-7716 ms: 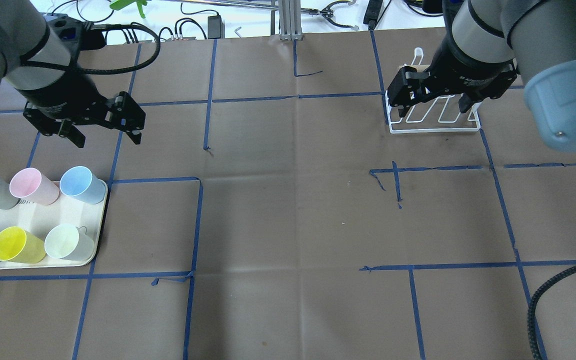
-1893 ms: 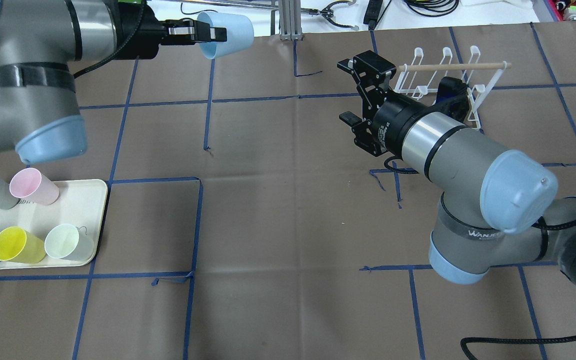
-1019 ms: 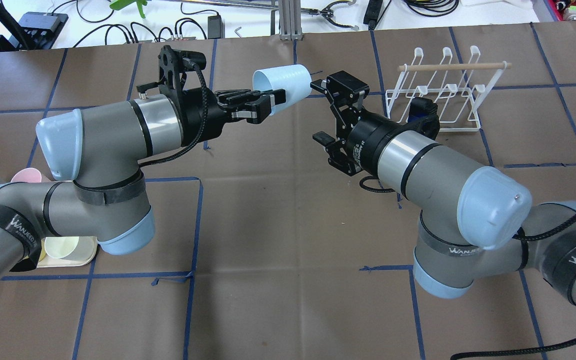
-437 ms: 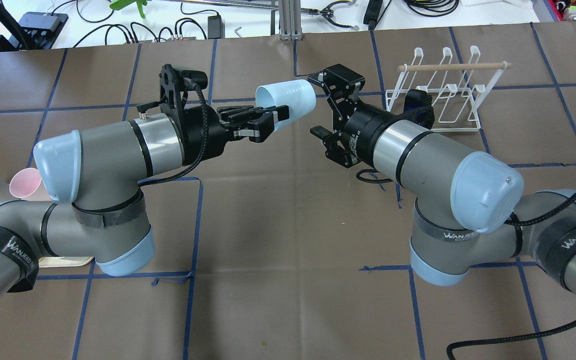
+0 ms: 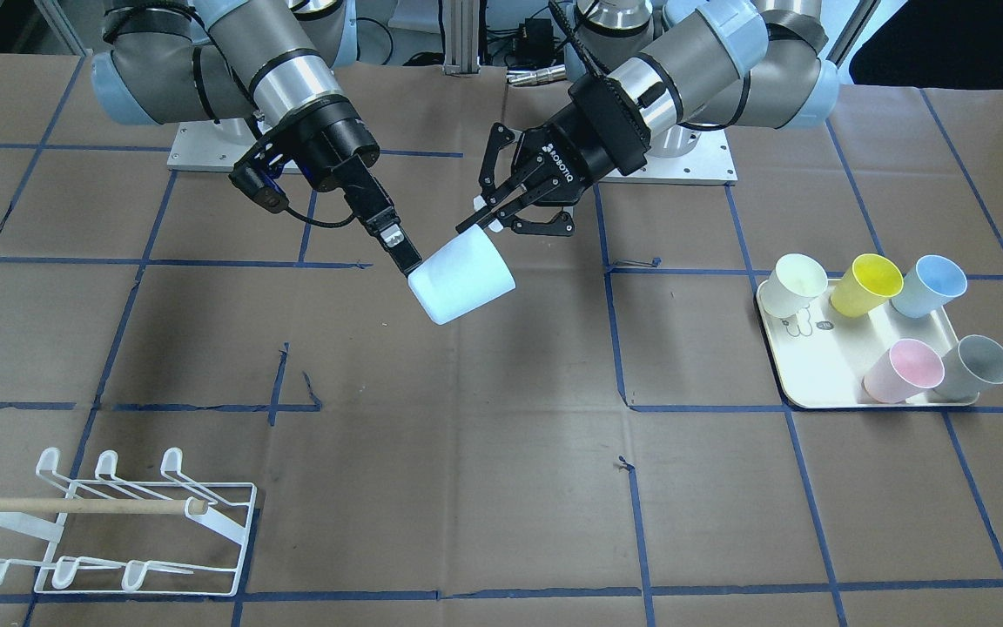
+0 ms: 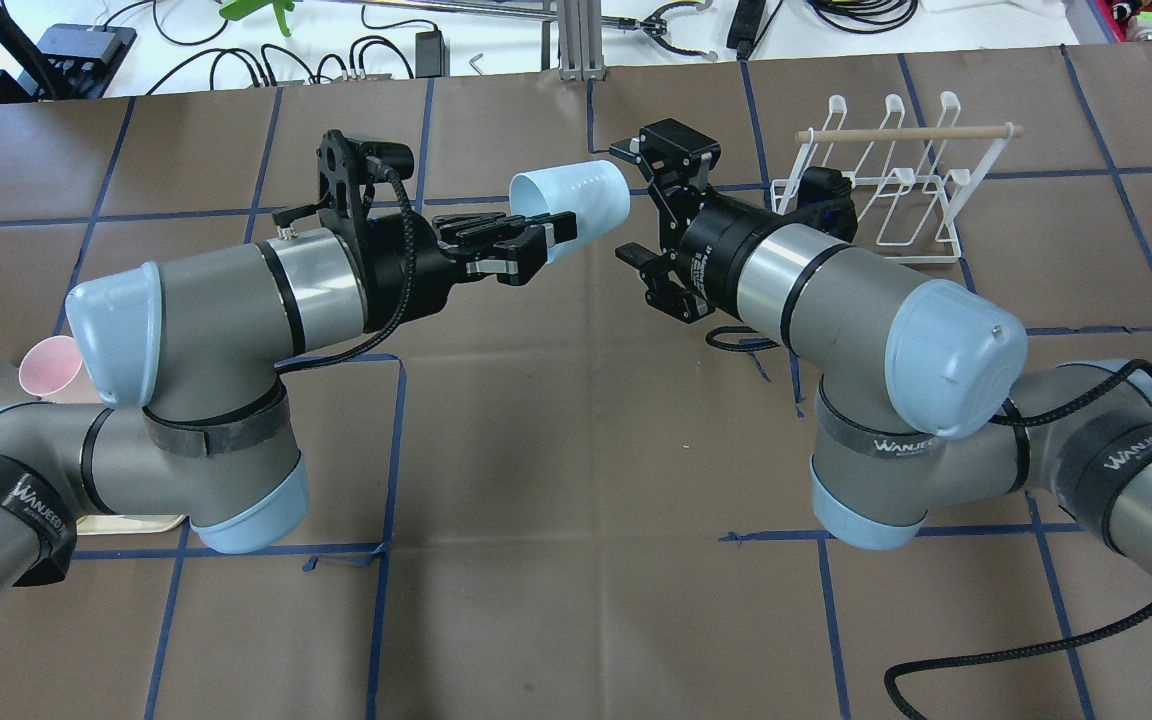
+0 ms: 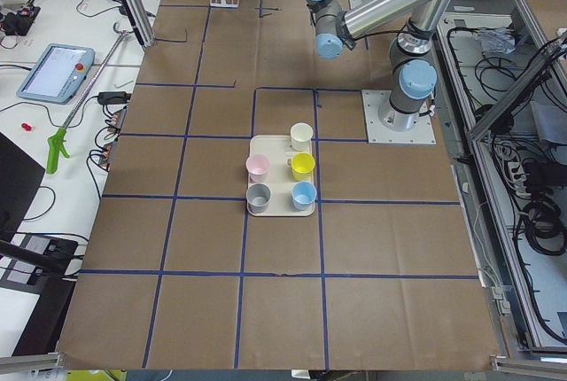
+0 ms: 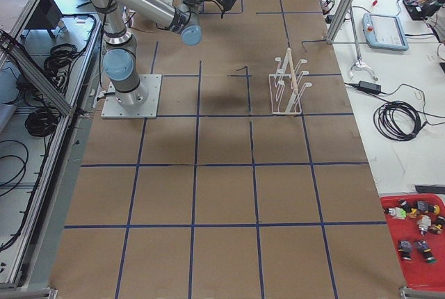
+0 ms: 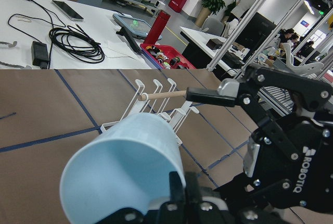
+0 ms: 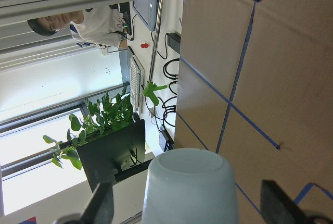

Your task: Transfer IKEA cup to right arm and place on rack

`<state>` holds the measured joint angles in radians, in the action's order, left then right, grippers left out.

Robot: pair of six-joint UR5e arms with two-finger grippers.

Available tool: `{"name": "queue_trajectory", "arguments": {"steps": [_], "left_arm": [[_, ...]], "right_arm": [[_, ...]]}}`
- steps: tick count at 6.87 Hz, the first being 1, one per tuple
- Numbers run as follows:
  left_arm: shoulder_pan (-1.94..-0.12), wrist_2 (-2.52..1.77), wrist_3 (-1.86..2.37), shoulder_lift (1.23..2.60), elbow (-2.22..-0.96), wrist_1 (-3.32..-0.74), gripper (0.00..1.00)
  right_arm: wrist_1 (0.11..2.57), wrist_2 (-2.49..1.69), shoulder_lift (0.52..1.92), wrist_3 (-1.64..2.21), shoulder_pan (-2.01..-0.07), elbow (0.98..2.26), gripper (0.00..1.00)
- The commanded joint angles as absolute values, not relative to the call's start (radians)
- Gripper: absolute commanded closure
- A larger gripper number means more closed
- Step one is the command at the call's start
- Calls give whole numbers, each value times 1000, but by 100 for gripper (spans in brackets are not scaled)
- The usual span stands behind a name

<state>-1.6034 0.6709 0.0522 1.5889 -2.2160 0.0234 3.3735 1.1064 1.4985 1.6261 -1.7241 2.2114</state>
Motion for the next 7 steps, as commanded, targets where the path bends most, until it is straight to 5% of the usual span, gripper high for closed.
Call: {"name": "queue_trajectory", "arguments": {"steps": [1,7], "left_arm": [[-1603,672,58,1589,-2215,25,100],[-1603,672,71,1586,-2215,25,100]], "right_arm": [[3373,1106,1479,1626,-1727,2201,0],[3343,1120,1424,1629,-1779,2122,1]]}}
